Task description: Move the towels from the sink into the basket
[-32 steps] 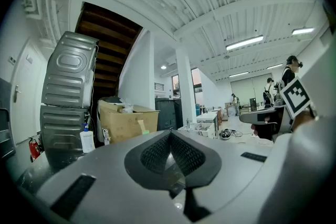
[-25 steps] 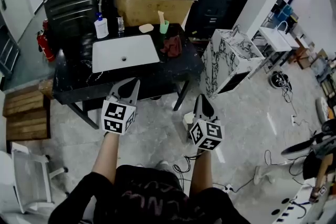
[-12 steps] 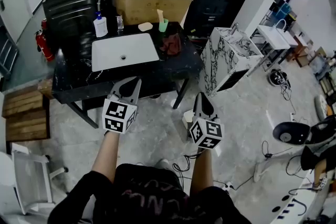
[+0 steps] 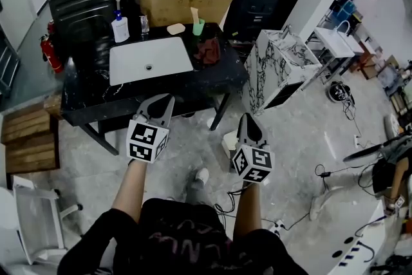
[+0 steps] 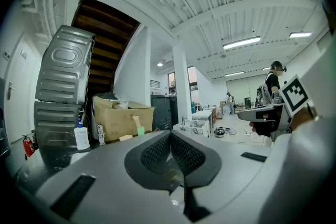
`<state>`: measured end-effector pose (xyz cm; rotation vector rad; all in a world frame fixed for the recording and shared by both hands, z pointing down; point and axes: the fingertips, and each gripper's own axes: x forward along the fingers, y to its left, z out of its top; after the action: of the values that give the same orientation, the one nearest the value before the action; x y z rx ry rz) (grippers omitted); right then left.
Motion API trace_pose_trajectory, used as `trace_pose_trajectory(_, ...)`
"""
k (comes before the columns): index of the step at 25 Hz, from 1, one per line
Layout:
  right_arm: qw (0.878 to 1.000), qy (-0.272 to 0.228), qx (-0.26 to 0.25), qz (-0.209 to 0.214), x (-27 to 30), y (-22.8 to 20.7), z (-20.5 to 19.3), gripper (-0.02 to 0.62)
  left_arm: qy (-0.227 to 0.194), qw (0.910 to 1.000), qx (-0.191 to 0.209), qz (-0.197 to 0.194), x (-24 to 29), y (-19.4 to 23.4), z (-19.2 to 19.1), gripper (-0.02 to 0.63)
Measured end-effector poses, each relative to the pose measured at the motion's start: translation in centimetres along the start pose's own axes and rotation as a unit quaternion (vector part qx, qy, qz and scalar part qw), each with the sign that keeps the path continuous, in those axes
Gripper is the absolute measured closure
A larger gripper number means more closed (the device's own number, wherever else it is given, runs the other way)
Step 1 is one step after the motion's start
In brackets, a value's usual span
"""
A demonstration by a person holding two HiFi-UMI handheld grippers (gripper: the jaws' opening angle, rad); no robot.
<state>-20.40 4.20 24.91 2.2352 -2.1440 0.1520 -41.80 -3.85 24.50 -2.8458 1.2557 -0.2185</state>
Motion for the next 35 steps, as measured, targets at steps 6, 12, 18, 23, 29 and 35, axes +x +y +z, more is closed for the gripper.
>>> trace_pose_trajectory(6,1.0,0.002,0.003,-0.001,2.3,-1.3,-0.5,0.58,0.008,0.9999,0.005,-0.007,2.8,0.1,-0.5,0.59)
trace_pose_trajectory(12,1.0,0.007,0.007,0.0,6.1,-2.9,-0.9,0.58,0.019,0.9998,0.007,-0.007,6.6,1.1,-1.1,0.59)
trace_pose_trajectory(18,1.0,0.012,0.012,0.006,11.5,-5.5,-1.3,0.581,0.034,0.9994,0.003,-0.001,11.8,2.5,-2.0,0.589)
trace_pose_trajectory(23,1.0,0.015,0.012,0.021,16.8,-7.5,-1.4,0.58,0.044,0.999,0.001,0.009,17.0,3.8,-2.4,0.589)
trace_pose_trajectory(29,0.999,0.022,0.015,0.04,22.6,-11.5,-0.9,0.58,0.058,0.998,0.0,0.028,23.3,4.4,-1.7,0.589)
trace_pose_trajectory(35,0.998,0.025,0.021,0.057,27.0,-14.7,-0.3,0.58,0.066,0.9968,0.0,0.043,27.8,4.6,-1.0,0.589)
